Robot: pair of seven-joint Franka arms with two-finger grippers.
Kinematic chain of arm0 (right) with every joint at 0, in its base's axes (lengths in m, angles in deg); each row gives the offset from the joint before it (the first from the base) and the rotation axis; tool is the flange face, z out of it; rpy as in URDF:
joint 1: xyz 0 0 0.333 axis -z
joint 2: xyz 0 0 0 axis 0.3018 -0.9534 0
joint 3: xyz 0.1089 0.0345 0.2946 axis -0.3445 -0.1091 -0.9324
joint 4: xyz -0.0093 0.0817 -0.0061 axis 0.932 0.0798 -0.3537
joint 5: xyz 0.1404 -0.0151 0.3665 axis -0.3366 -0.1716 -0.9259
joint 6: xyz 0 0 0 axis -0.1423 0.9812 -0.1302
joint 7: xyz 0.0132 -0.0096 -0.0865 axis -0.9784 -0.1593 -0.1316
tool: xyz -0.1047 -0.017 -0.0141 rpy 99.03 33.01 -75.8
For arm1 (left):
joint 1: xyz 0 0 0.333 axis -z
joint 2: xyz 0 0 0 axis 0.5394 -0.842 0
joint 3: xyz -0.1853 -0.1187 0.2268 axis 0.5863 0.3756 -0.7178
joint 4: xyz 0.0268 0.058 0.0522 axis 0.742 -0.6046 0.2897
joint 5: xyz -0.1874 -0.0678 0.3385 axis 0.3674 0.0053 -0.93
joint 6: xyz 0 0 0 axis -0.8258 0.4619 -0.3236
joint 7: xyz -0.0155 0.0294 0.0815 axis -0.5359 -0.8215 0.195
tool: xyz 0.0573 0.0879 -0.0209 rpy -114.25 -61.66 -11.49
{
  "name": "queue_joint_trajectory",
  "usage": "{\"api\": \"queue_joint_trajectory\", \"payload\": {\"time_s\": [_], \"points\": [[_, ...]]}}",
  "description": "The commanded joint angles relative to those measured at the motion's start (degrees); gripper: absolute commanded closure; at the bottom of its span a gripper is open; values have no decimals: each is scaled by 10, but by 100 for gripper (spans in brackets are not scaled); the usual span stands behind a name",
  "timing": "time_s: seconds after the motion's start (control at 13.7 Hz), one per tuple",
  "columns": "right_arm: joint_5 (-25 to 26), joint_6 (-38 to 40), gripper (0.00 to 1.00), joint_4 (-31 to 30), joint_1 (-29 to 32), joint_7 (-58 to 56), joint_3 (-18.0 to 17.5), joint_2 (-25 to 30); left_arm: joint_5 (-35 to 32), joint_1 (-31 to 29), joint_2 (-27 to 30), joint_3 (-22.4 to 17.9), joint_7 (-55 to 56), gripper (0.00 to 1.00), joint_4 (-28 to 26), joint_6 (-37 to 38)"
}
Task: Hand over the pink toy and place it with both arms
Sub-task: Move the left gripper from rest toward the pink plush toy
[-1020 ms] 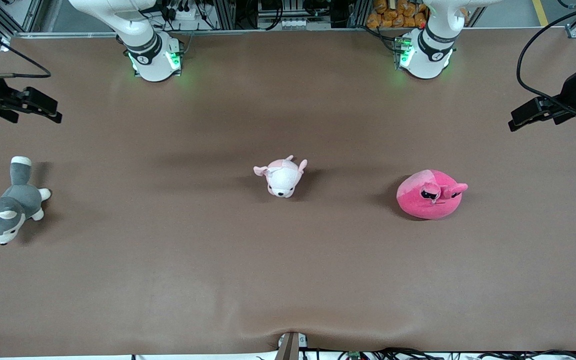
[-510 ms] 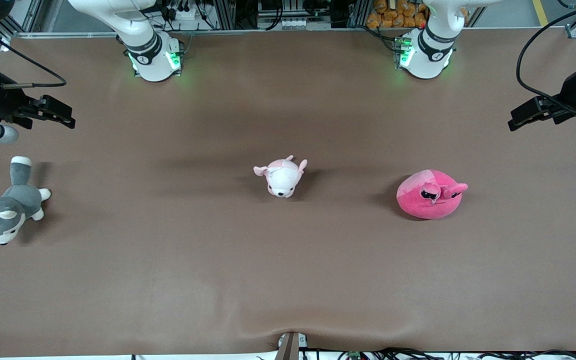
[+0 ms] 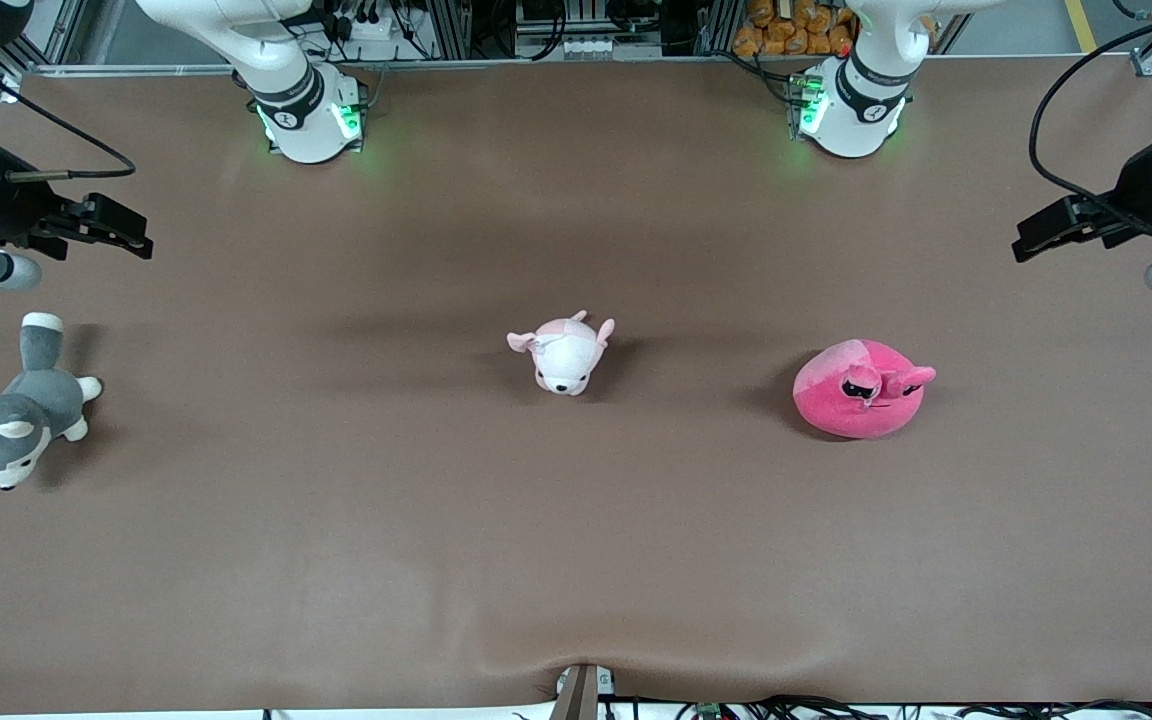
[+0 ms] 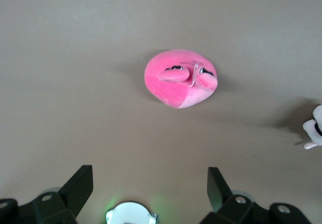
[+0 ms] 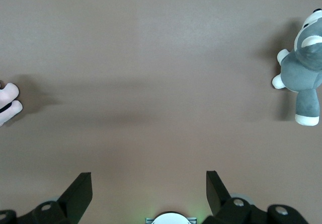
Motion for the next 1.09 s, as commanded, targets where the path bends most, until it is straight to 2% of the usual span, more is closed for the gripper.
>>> {"api": "queue_joint_trajectory", "payload": {"time_s": [0.0, 0.22, 0.73, 1.02], "points": [[6, 6, 0, 4, -8, 7, 3, -2, -4, 5, -33, 6, 49, 0, 8, 10], [6, 7, 0, 4, -7, 7, 3, -2, -5, 14, -58, 7, 46, 0, 14, 8], [6, 7, 0, 4, -8, 7, 3, -2, -3, 11, -65, 6, 53, 0, 14, 6], [6, 7, 0, 4, -8, 7, 4, -2, -42, 13, -69, 6, 52, 0, 23, 8]]}}
